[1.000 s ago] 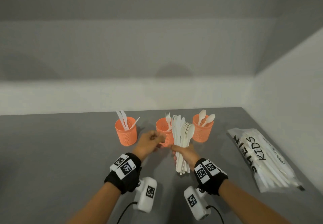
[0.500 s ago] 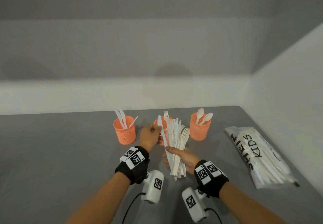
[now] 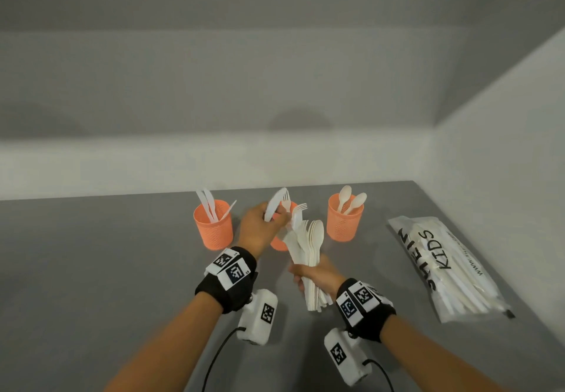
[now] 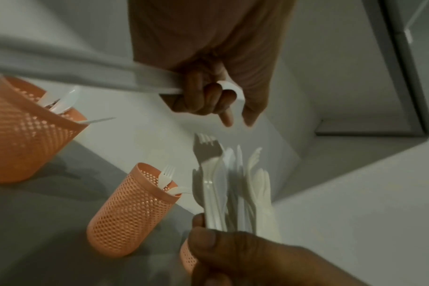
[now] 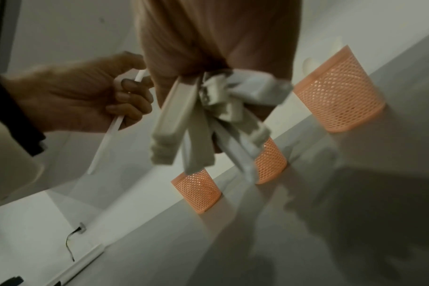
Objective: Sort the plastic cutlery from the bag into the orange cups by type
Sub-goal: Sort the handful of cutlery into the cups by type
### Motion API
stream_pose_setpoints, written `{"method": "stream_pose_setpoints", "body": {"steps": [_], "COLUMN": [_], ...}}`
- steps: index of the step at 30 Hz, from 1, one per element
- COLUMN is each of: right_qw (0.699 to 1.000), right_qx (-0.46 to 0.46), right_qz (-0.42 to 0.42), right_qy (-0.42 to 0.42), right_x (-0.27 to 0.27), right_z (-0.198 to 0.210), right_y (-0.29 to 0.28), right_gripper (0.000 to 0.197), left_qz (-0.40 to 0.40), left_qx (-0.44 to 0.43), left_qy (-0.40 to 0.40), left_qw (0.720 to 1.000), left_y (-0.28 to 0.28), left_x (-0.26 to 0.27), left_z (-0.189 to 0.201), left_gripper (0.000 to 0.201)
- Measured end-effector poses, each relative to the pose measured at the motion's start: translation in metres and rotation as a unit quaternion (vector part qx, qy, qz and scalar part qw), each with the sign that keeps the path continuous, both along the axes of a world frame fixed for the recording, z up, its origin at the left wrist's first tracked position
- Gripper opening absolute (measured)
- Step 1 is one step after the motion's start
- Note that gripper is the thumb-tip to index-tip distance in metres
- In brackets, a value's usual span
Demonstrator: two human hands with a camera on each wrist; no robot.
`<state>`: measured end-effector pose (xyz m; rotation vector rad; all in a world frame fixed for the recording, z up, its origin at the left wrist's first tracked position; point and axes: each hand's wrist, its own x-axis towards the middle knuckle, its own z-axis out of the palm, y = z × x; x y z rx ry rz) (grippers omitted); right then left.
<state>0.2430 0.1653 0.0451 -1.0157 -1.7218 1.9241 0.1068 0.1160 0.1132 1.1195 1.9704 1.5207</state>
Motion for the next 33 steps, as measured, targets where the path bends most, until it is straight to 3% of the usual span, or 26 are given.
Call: {"method": "stream_pose_setpoints", "body": {"steps": [4, 13, 16, 22, 27, 33], "right_qw": [0.999, 0.995, 0.993, 0.987, 0.993, 0.997], "right_qx": [0.021, -0.001, -0.074, -0.137, -0.078, 0.020], "right_qz": [0.035, 0.098, 0.096, 0.052, 0.043, 0.034], "right_qy": [-0.020, -0.012, 0.016, 0.063, 0.072, 0.071], "right_x": [0.000, 0.009, 0.016, 0.022, 0.019, 0.013], "right_z": [0.000, 0.004, 0.005, 0.008, 0.010, 0.011], "right_y": [-0.001, 0.004, 0.006, 0.012, 0.017, 0.020], "right_gripper": [0.014, 0.014, 0.011, 0.009, 0.003, 0.010], "left_qz": [-0.013, -0.047, -0.052, 0.039, 0.088, 0.134], "left_qx": [-0.037, -0.095, -0.087, -0.001, 0.054, 0.050], "left_qy": [0.058, 0.099, 0.040, -0.075, -0.128, -0.191], "left_qw": [0.998, 0.990, 0.994, 0.996, 0.986, 0.971], "left_y": [0.002, 0.014, 0.019, 0.018, 0.018, 0.022], "left_x": [0.006, 0.008, 0.004, -0.002, 0.014, 0.037], "left_z": [0.001, 0.005, 0.003, 0.004, -0.001, -0.024], "left_gripper": [0.017, 0.008, 0.013, 0.026, 0.012, 0.013]}}
